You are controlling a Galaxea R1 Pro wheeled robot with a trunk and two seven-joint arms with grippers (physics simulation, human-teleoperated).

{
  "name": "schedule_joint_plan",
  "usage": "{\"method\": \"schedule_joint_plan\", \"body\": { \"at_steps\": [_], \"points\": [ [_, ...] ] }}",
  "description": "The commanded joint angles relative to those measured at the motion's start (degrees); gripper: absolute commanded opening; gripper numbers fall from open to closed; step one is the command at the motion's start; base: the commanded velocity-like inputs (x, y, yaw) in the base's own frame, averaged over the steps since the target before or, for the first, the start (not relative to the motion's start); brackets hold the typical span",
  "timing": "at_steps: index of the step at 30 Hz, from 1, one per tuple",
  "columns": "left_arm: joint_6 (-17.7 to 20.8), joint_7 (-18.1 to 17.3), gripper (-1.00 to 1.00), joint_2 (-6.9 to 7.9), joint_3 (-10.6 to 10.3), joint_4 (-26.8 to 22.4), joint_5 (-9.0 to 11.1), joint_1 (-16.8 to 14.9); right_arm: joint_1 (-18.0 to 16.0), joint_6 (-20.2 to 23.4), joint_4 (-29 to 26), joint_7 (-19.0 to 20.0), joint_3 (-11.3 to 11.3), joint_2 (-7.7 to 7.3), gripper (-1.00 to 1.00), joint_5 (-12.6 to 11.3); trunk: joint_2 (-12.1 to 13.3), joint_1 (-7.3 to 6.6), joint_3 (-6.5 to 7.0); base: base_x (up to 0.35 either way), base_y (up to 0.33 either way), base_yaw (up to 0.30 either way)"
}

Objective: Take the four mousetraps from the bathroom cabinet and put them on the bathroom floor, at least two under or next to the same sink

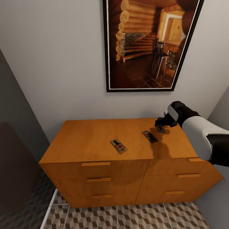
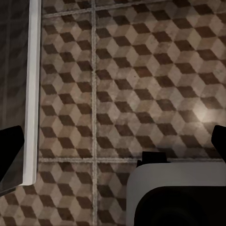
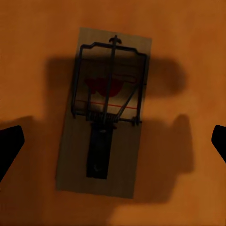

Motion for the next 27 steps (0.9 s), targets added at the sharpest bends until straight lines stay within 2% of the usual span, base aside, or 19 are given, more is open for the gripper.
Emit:
{"method": "schedule_joint_plan", "body": {
  "at_steps": [1,8,17,27],
  "points": [
    [-0.3,0.1,1.00,-0.02,-0.5,0.2,0.3,-0.1,0.0,0.2,-0.1,-0.4,0.4,-0.03,1.00,-0.6,0.0,0.00,-0.05,0.000,0.000,0.000],
    [-0.3,0.2,1.00,-0.02,-0.5,0.2,0.3,-0.1,0.0,0.2,-0.1,0.0,0.3,-0.03,1.00,-0.6,0.0,0.00,-0.05,0.000,0.000,0.000],
    [-0.3,0.2,1.00,-0.02,-0.5,0.2,0.3,-0.1,0.0,0.2,0.2,5.0,0.3,-0.18,1.00,-0.5,0.0,0.00,-0.05,0.000,0.000,0.000],
    [-0.3,0.1,1.00,-0.02,-0.5,0.2,0.3,-0.1,0.0,0.2,1.2,6.5,0.3,-0.21,1.00,-0.5,0.0,0.00,-0.05,0.000,0.000,0.000]
  ]
}}
